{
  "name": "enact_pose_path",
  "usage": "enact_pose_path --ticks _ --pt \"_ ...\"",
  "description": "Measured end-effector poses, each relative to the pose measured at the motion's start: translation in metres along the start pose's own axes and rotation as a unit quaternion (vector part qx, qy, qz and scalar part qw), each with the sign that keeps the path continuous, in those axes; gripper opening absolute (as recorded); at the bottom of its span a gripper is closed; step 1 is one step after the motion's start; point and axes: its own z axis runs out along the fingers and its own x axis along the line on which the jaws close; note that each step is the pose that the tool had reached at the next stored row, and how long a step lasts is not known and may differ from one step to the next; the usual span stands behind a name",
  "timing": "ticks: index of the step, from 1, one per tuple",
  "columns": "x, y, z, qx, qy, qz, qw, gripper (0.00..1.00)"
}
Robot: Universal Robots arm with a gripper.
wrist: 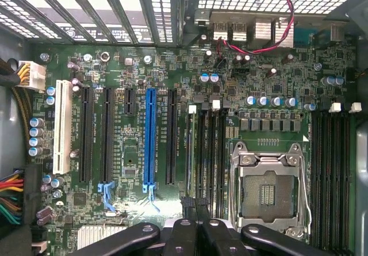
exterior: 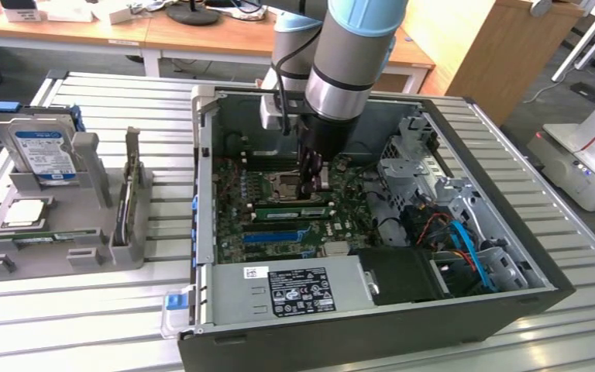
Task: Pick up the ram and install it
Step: 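Press down the ram until it locks into place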
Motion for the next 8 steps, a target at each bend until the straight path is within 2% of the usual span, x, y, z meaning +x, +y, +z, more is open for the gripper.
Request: enact_pose_path --ticks 4,8 --pt "0.0000 0.0000 0.0000 0.0001 -0.0002 0.004 1.0000 0.11" --pt "0.0000 0.0000 0.0000 0.0007 -0.0009 0.027 0.9996 0.11"
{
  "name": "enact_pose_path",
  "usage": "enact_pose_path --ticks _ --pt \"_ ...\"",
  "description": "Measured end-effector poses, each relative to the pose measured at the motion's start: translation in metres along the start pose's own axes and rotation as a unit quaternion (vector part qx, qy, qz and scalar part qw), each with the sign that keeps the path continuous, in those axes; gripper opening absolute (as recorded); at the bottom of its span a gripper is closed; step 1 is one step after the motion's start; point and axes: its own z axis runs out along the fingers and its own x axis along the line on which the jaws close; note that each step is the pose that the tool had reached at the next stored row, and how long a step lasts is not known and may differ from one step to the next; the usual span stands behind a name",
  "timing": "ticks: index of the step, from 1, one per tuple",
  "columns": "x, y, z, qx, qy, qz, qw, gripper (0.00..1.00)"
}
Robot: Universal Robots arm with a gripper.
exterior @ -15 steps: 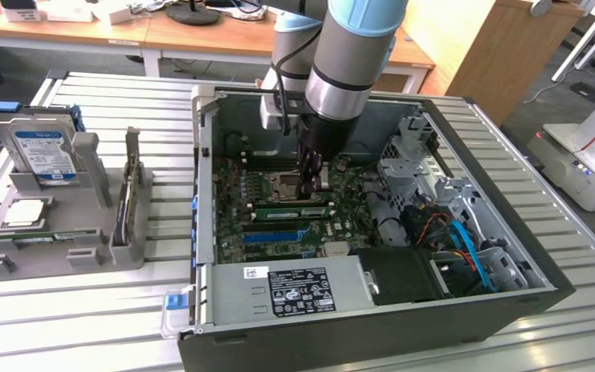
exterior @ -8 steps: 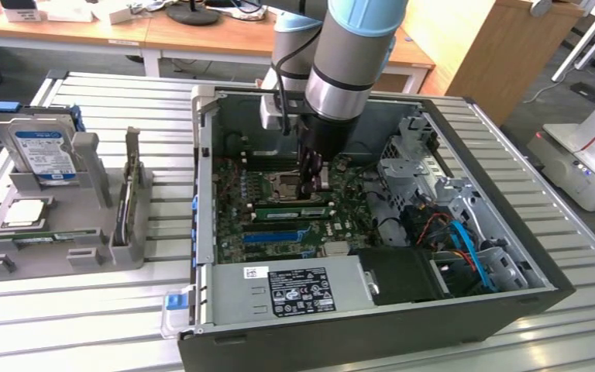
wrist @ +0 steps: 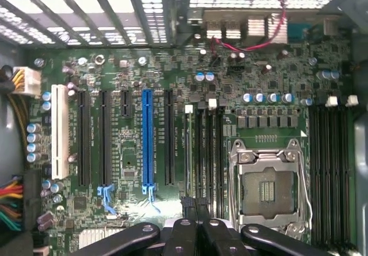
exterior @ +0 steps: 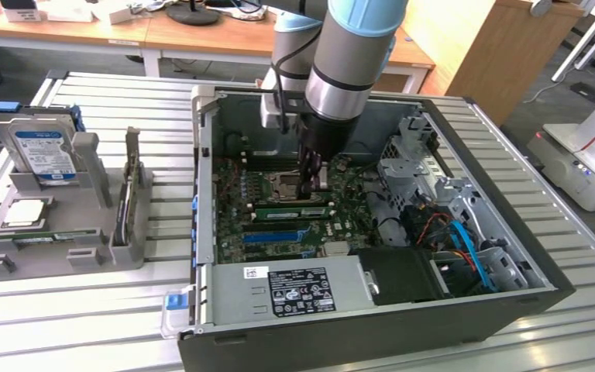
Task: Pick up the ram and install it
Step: 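Press down the ram until it locks into place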
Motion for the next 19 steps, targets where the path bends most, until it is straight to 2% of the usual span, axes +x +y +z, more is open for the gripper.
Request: enact_pose_path --ticks 5,10,15,19 --pt "0.0000 0.0000 0.0001 0.0010 -0.0014 0.040 0.9992 0.11" --pt "0.0000 0.0000 0.0001 0.0022 -0.0030 0.084 0.9964 0.11" --pt "0.0000 0.0000 0.0002 0.0034 -0.0045 0.128 0.9917 0.11" --pt "0.0000 0.0000 0.0002 0.0042 -0.0058 0.164 0.9865 0.11"
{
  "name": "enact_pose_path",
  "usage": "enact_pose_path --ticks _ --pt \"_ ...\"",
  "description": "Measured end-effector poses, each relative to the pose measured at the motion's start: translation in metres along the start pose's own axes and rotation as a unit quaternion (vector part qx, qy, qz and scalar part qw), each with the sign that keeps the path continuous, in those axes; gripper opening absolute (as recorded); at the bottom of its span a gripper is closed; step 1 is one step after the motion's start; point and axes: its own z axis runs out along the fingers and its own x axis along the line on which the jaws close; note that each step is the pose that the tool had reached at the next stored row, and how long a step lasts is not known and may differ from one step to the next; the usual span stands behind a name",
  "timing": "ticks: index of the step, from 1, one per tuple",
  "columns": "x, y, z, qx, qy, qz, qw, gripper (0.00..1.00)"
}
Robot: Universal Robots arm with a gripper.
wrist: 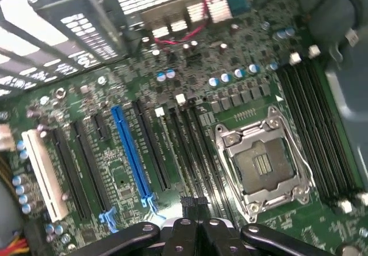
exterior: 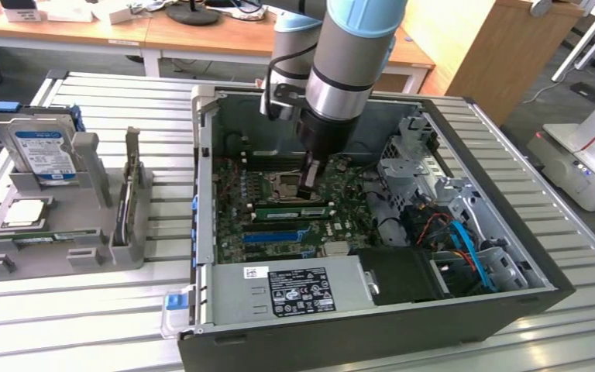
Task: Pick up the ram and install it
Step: 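Press down the ram until it locks into place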
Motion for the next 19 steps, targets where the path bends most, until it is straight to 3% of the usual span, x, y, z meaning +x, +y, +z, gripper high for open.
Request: enact_pose_path --ticks 4,9,14,19 --pt "0.0000 0.0000 0.0000 0.0010 -0.0013 0.036 0.9994 0.11" --pt "0.0000 0.0000 0.0000 0.0021 -0.0028 0.080 0.9968 0.11" --pt "0.0000 0.0000 0.0001 0.0032 -0.0043 0.124 0.9922 0.11" --pt "0.0000 0.0000 0.0001 0.0043 -0.0058 0.166 0.9860 0.11"
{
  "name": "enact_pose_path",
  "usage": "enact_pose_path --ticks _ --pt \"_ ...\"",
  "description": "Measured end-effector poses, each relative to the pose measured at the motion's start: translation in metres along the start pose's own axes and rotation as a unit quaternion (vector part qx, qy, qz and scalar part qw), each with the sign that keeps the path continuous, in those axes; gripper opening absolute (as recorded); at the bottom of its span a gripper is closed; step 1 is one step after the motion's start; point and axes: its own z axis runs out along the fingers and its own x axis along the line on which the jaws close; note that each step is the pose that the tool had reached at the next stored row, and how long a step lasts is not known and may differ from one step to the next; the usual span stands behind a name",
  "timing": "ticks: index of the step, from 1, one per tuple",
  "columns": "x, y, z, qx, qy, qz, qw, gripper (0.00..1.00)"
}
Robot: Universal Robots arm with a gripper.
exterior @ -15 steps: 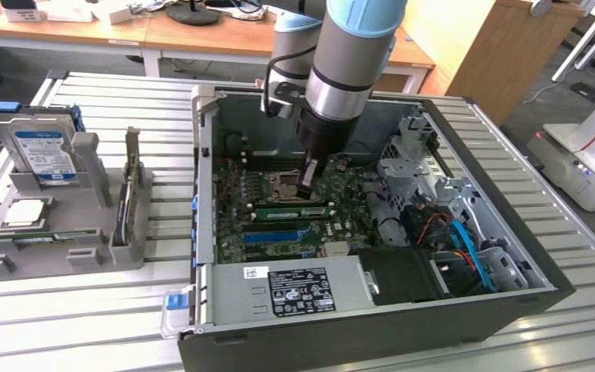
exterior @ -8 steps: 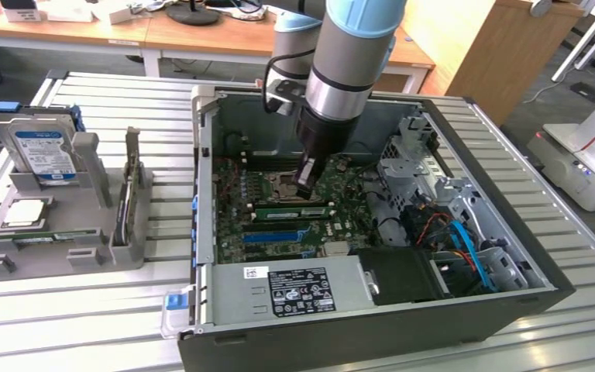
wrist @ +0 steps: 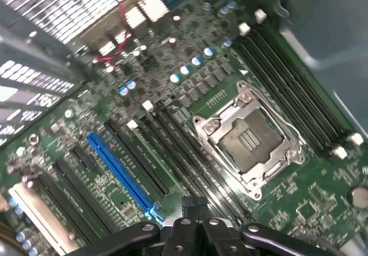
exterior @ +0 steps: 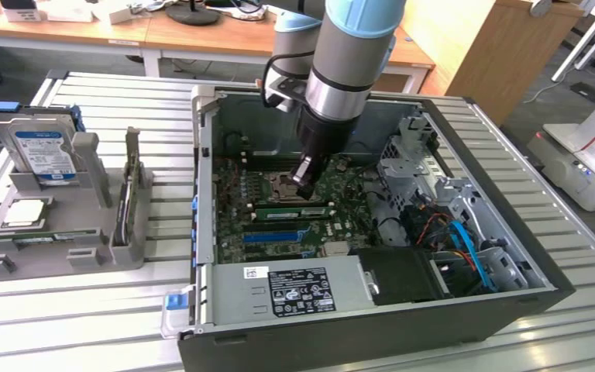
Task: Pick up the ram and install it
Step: 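Press down the ram until it locks into place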
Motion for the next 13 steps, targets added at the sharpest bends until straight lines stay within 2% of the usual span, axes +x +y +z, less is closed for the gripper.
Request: enact_pose_path --ticks 3,7,10,13 --pt "0.0000 0.0000 0.0001 0.0007 -0.0010 0.027 0.9996 0.11" --pt "0.0000 0.0000 0.0001 0.0016 -0.0022 0.063 0.9980 0.11" --pt "0.0000 0.0000 0.0001 0.0023 -0.0032 0.090 0.9959 0.11" --pt "0.0000 0.0000 0.0001 0.0030 -0.0041 0.116 0.9932 0.11"
